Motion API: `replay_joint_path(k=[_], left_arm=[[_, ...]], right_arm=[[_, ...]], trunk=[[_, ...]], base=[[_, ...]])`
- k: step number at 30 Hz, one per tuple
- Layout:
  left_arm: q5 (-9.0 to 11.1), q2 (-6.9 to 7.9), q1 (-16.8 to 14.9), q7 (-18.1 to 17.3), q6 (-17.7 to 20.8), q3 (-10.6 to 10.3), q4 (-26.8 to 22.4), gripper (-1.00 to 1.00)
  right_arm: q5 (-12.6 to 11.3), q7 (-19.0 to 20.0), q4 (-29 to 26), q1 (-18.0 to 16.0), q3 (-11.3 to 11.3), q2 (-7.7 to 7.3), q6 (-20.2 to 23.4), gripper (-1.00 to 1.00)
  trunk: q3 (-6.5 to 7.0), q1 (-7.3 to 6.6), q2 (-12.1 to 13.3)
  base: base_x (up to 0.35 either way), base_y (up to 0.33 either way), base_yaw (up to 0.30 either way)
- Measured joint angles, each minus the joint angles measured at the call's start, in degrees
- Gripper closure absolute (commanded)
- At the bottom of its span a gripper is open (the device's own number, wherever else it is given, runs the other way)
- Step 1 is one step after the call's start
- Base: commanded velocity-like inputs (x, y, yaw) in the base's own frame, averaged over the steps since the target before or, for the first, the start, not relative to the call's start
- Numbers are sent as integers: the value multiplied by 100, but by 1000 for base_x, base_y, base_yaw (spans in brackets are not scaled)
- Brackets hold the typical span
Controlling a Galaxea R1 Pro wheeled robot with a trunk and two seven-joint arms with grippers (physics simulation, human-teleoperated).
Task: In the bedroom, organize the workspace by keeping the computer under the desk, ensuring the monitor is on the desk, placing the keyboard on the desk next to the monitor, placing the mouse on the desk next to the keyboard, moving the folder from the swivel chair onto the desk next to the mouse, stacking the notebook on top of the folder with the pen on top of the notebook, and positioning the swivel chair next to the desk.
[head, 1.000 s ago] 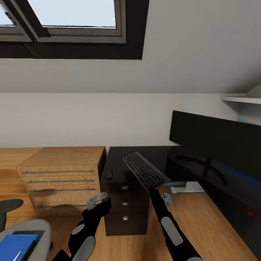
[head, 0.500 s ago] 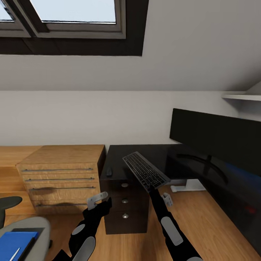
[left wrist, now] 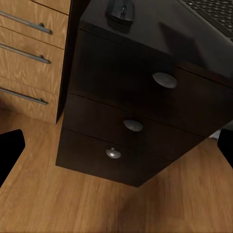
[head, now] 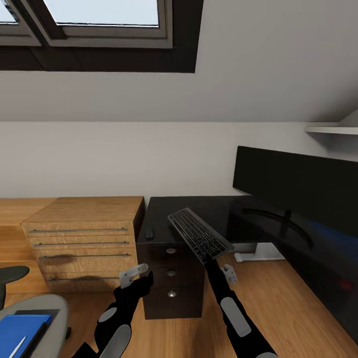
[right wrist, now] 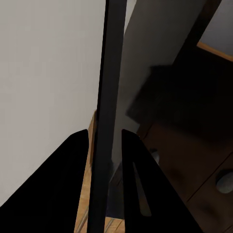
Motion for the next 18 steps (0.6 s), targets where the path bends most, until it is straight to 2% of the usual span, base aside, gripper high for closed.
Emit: replay_joint_path(k=[5, 6, 10, 18], left_arm=[[5, 6, 0, 0, -2, -27, 29, -100], [4, 14, 0, 0, -10, -116, 33, -100], [-4, 26, 0, 0, -22, -280, 36, -100], [-5, 27, 0, 0, -25, -315, 36, -100]], right_arm=[[2, -1, 0, 0, 0, 0, 0, 100], [2, 0, 0, 0, 0, 0, 0, 100], [1, -1, 0, 0, -5, 0, 0, 100], [4, 1, 1, -1, -1, 0, 0, 100]], trunk=[[0, 0, 0], [0, -1, 0], [0, -3, 0], [0, -3, 0]], base=[[29, 0, 0], [201, 0, 0], [281, 0, 0], [315, 0, 0]])
